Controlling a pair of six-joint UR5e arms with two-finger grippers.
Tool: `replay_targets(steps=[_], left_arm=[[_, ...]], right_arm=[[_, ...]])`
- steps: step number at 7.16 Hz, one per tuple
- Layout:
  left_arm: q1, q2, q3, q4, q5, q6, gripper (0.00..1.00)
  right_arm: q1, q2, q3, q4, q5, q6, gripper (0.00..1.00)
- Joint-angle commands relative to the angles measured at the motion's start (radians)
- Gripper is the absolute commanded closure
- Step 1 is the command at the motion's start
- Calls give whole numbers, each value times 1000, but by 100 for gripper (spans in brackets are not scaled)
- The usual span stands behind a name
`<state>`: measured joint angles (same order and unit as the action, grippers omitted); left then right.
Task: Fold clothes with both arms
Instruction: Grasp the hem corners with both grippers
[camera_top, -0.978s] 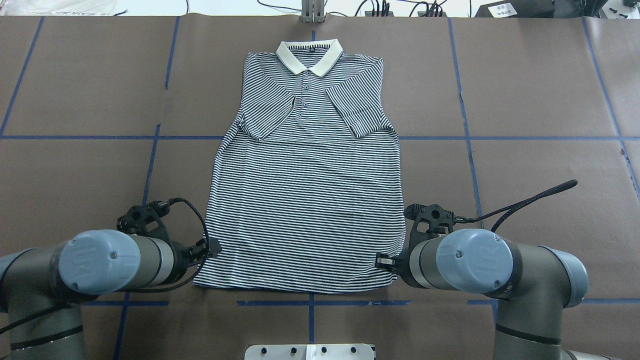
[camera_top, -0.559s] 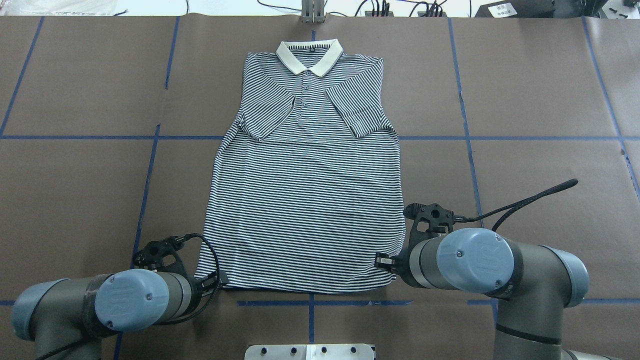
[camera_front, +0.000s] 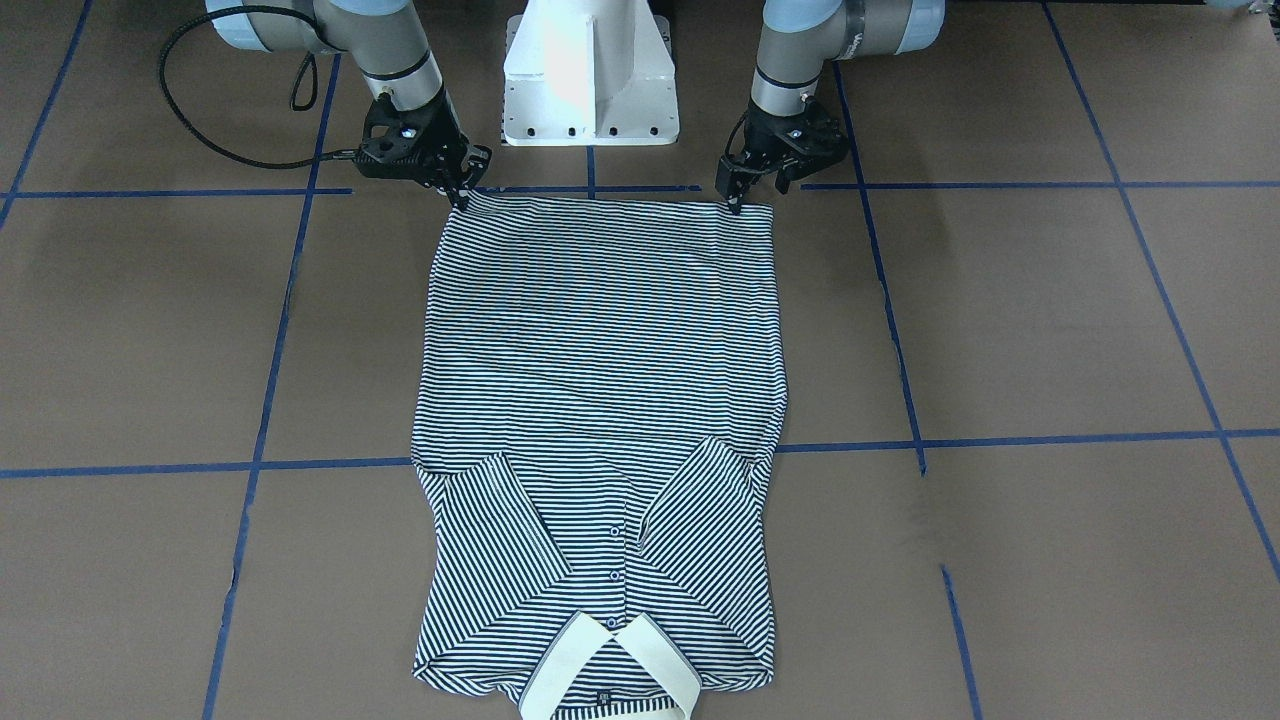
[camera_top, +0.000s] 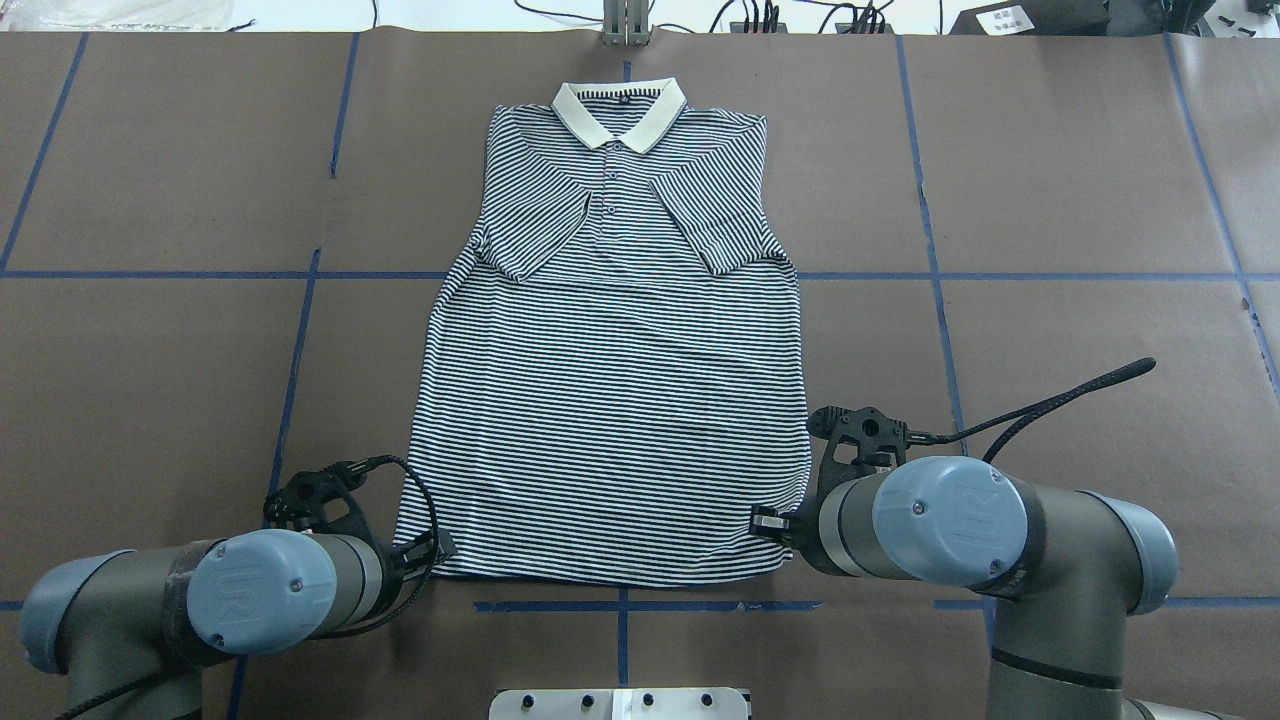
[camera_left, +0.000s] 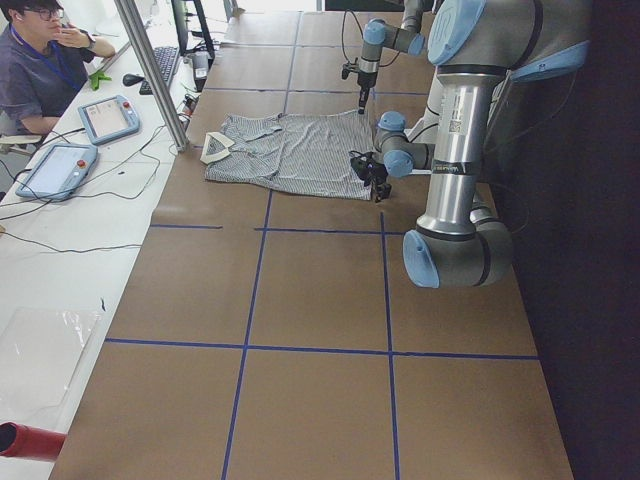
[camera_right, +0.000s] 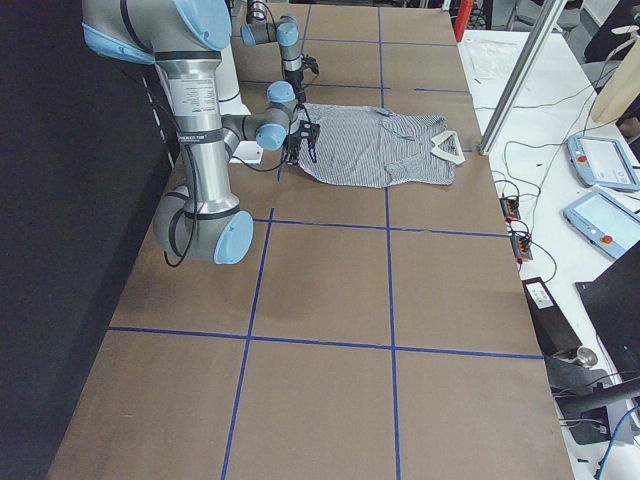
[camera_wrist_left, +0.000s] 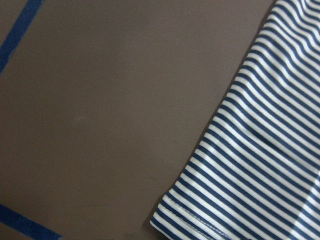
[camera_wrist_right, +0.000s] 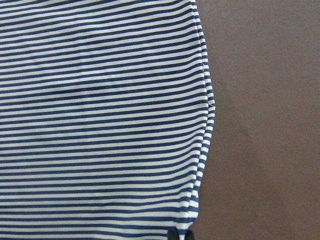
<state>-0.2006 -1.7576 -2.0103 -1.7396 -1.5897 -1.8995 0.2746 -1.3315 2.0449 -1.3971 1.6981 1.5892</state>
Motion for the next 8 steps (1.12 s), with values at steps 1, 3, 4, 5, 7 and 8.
replay_targets(steps=[1,3,4,5,7,8], left_arm=[[-7,1,7,0,2,5,12],[-5,-3,13,34,2,4,14],[-8,-3,12,34,2,4,17],[-13,-3,12,34,2,4,19],[-13,-5,12,34,2,-6,45],[-11,-5,12,34,2,-6,65]], right_arm=[[0,0,0,0,2,0,100],[0,-2,-2,0,2,0,100],[0,-2,-2,0,2,0,100],[0,-2,-2,0,2,0,100],[0,-3,0,0,2,0,100],[0,-3,0,0,0,0,100]])
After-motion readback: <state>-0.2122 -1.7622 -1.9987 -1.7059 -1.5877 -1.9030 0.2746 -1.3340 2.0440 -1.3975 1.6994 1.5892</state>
